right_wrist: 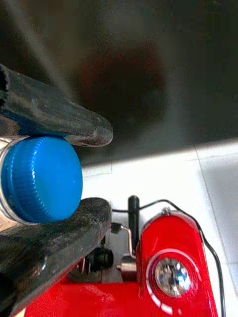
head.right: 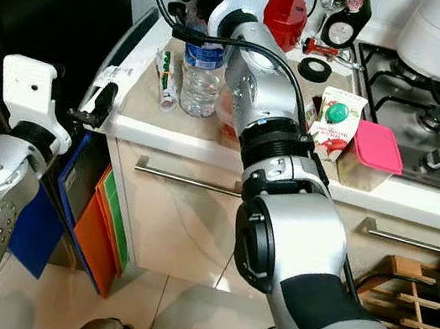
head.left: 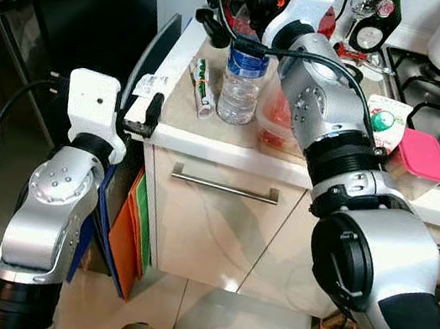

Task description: Restocking fridge

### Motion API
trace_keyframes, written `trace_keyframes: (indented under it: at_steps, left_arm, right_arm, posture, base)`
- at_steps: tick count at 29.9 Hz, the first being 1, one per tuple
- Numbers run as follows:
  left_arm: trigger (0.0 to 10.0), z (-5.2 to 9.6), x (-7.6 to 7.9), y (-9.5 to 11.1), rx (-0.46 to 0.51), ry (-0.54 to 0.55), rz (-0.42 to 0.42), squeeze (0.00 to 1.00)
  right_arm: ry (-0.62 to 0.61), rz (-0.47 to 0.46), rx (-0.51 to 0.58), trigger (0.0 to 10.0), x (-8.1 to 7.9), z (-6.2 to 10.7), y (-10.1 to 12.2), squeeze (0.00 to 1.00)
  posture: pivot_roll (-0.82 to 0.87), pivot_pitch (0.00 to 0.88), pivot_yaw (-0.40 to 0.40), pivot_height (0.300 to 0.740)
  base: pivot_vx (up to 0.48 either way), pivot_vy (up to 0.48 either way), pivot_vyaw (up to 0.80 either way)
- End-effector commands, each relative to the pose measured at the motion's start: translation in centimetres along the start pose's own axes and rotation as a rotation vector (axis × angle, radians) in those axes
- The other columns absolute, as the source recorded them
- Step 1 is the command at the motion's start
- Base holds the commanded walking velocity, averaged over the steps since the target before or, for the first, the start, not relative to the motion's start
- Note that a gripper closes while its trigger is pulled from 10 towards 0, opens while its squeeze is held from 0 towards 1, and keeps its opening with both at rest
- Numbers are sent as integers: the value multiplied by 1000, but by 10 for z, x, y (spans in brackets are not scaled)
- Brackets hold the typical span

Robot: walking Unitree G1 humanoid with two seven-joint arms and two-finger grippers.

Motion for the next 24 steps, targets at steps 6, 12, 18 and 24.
trace_keyframes:
  at_steps: [6, 12, 18, 24]
  left_arm:
    - [10000, -8, 4, -2, -8, -33, -13, 0]
    - [10000, -13, 9, -4, -1, -40, -3, 0]
    - [10000, -17, 15, -7, 15, -42, -5, 0]
    - [10000, -26, 25, -9, 45, -51, 3, 0]
  right_arm:
    - [-44, 30, 14, 0, 4, 9, -12, 0]
    - [-56, 80, 73, 0, 6, 10, -2, 4]
    - [-82, 194, 225, 0, 11, 15, 27, 8]
    - [-143, 315, 338, 0, 27, 30, 43, 0]
  posture:
    - [205, 16, 37, 732]
    - [192, 4, 24, 732]
    - [166, 0, -4, 732]
    - [113, 0, -32, 732]
  base:
    - [0, 0, 0]
    - [0, 0, 0]
    - [0, 0, 0]
    - [0, 0, 0]
Point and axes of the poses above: a point about 5 cm out from each wrist's last joint towards the gripper, its own z axis pointing back from the gripper into the wrist, its own y axis along the axis of the wrist's last joint, x = y × z, the point moved 2 cm from there along -z, pointing out of the wrist towards the gripper, and after that the axes turned 11 degrees about z, right-handed, at the moved point
